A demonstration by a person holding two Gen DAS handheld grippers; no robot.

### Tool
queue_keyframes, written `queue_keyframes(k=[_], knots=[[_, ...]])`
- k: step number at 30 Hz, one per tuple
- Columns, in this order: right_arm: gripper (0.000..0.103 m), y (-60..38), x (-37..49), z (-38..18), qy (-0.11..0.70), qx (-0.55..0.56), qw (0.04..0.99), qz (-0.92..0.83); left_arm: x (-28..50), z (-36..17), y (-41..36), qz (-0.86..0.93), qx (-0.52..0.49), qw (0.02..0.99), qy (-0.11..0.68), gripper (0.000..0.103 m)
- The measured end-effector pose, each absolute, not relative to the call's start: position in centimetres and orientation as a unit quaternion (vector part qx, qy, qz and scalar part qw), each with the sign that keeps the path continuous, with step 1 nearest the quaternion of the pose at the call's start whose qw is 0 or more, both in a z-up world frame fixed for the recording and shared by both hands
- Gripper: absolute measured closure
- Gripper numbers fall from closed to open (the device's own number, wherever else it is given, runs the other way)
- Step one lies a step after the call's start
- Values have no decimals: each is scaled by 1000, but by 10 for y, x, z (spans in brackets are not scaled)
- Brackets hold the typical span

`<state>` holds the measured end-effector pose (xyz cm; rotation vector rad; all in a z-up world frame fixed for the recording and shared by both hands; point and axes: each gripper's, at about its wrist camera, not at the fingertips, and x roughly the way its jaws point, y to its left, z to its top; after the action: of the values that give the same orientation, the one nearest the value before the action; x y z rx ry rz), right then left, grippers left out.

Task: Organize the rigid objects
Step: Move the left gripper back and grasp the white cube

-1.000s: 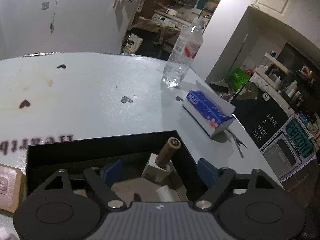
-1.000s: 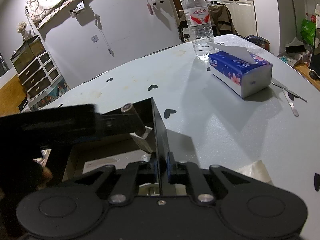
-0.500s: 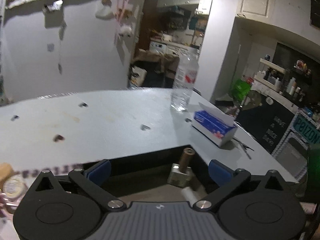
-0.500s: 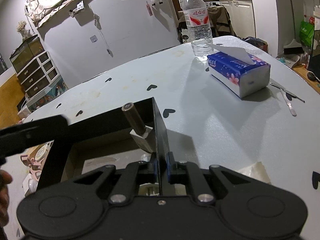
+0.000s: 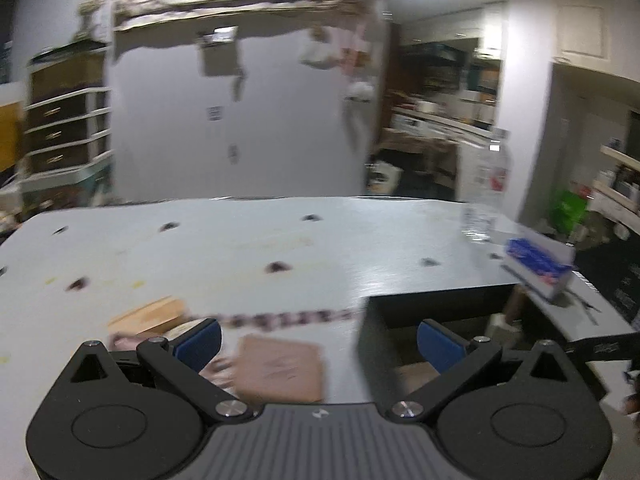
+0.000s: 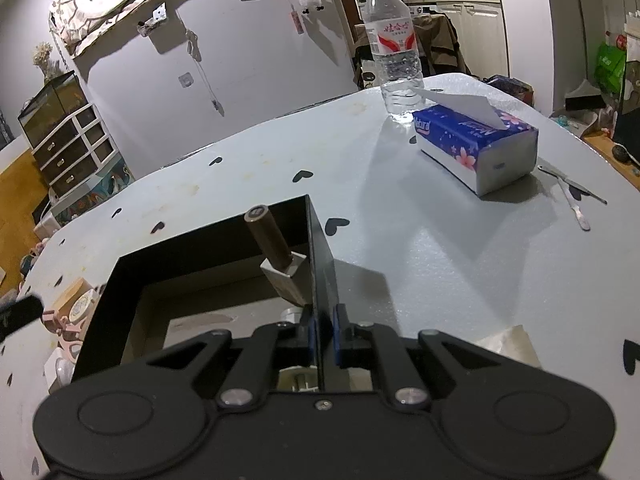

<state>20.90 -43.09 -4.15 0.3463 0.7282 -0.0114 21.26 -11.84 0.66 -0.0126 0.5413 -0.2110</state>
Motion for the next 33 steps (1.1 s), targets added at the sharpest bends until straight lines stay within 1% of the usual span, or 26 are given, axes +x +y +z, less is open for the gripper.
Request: queue_keyframes(k=[6,15,22,26,29,32,33], knots=[[94,-429,209,-42,354,168,920,-10,203,-16,-77,-36,-11,957,288,0],[94,-426,209,-41,355,166,920,-21,201,-48,-52,-22,-9,950,313,0],[94,-426,210,-41,355,166,920,-22,211,-60,-44,-85,23,941,326,0],[94,-426,209,-41,355,166,920,-22,216,-60,-37,-154,-13,926,345,2],[94,-426,210,-41,355,166,920,-22,210,-58,-42,-172,-2,919,356,7],[94,-426,209,-41,356,165,920,-22,204,-55,-45,-167,0,917,361,19],[94,-426,209,-41,356,165,920,-22,202,-54,-46,-160,3,918,362,26]])
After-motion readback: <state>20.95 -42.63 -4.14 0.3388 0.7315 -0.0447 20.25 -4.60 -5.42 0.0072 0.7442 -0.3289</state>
